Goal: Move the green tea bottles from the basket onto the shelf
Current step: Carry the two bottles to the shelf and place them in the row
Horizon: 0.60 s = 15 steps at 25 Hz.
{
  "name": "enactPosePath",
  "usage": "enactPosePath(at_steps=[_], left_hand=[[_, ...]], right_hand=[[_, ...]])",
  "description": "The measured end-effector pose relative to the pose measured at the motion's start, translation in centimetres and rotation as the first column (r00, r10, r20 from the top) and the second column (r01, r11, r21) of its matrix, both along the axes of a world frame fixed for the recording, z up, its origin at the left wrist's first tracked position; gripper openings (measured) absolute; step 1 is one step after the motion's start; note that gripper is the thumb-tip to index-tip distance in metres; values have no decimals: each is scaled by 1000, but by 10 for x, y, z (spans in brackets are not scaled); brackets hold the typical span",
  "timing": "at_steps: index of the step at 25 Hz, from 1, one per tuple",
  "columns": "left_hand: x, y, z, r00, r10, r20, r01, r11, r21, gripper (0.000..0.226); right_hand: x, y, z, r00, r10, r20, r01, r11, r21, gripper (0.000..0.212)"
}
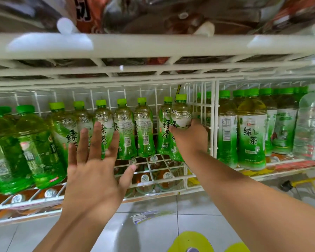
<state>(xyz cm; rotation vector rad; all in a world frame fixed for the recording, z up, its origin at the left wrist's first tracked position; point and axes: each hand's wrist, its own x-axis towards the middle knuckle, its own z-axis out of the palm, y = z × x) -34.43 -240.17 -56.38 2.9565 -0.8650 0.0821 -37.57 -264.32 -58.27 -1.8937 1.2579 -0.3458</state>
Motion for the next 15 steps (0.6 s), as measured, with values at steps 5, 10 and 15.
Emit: enactPosePath(at_steps=[5,10,15], left_hand=[[2,4,-5,1000,-18,10,19,999,-26,83],[3,12,-10,1000,-17,3,17,1000,-23,83],[1,18,-12,1000,-3,6,3,1000,-26,84]], right_hand=[[17,0,-12,996,-39,-74,34,997,-74,32],[20,4,-18,991,-24,-130,0,984,-180,61],[11,1,-8,998,-19,-57,15,998,-59,48]])
